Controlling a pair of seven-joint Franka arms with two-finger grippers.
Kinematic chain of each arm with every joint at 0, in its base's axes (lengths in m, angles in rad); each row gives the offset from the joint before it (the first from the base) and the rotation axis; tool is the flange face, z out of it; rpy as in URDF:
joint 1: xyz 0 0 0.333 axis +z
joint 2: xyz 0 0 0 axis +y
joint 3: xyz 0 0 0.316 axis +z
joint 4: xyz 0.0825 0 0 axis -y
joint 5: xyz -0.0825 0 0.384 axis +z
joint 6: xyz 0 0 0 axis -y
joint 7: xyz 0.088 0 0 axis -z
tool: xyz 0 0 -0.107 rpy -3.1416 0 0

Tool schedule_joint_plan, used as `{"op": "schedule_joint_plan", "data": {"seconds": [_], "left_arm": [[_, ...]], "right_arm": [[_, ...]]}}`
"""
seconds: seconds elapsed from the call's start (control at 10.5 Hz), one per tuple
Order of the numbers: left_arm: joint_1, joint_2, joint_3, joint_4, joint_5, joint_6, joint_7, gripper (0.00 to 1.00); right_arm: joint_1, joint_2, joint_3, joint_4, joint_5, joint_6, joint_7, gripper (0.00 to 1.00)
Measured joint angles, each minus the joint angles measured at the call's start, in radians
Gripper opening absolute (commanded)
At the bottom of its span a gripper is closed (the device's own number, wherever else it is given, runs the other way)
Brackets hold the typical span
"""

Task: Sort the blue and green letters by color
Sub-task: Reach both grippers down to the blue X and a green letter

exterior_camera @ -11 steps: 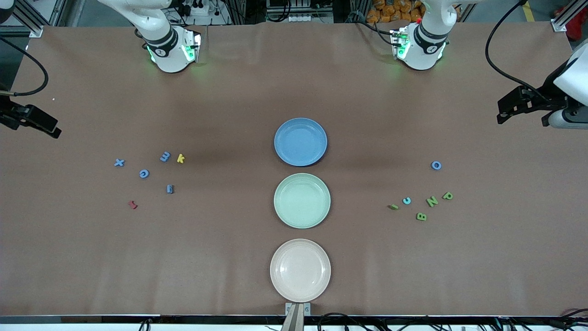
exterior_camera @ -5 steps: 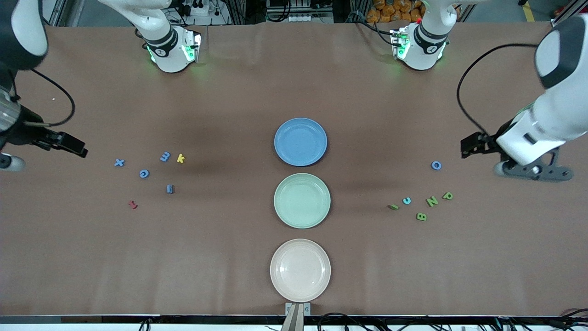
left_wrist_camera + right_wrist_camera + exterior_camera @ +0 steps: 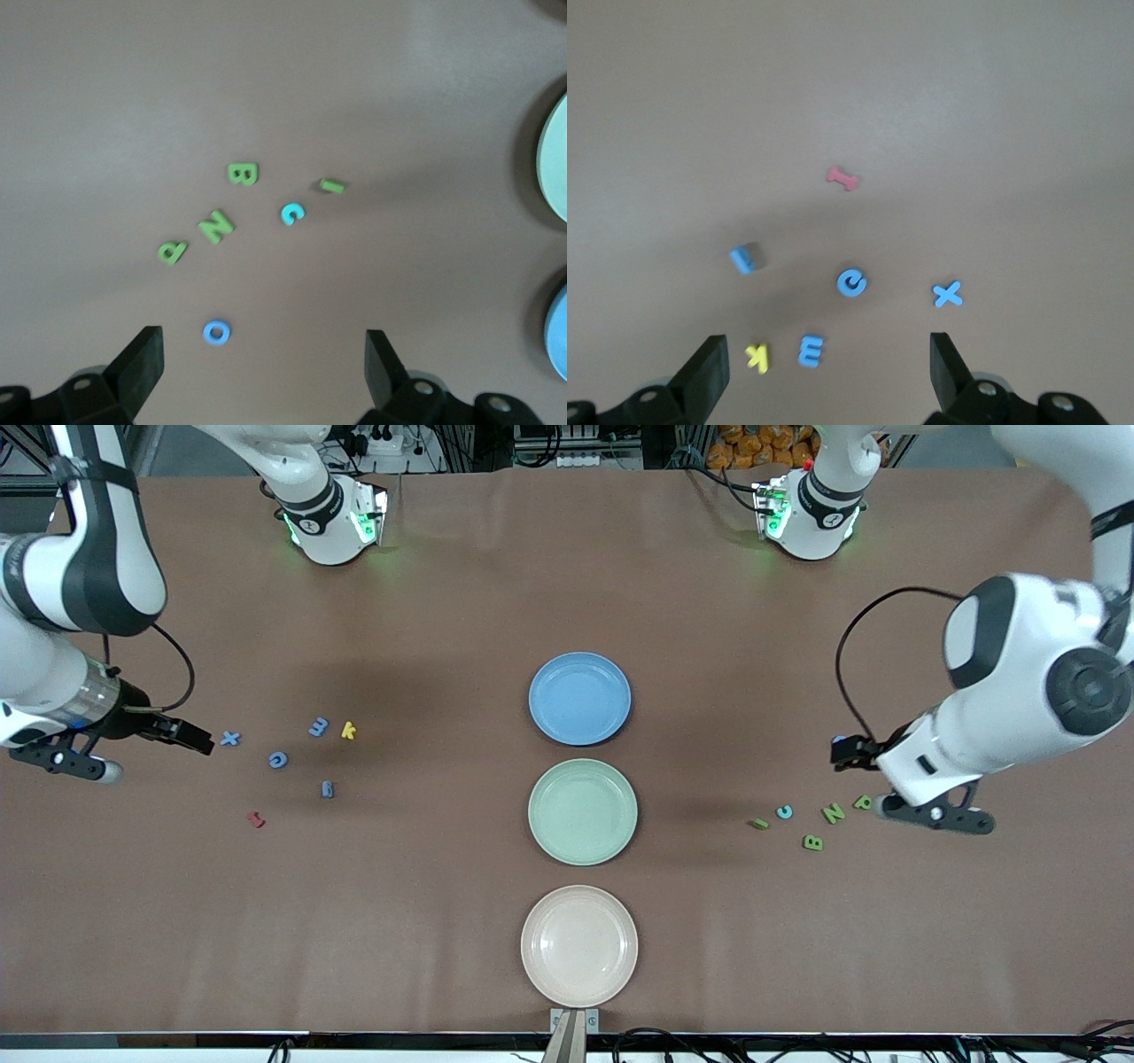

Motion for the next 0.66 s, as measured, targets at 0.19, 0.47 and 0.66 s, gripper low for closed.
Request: {"op": "schedule_joint_plan", "data": {"seconds": [0.19,0.47,0.66], "left_arm": [[-0.027,0.078,-0.001,0.000,0.000,0.079,0.045,1.00],[-0.042,0.164,-0.001,0.002,0.000,0.183,0.108,1.00],[-0.056,0.204,-0.001,0.002,0.000,0.220,0.119,1.00]], "right_arm": [[-0.065,0.026,-0.001,-0.102,0.000,0.126,-0.047,1.00],[-0.158,0.086,-0.005,-0.229,0.000,0.317,-0.156,1.00],[-0.162,0.127,-0.006,-0.292,0.000,0.441,-0.163,1.00]]}}
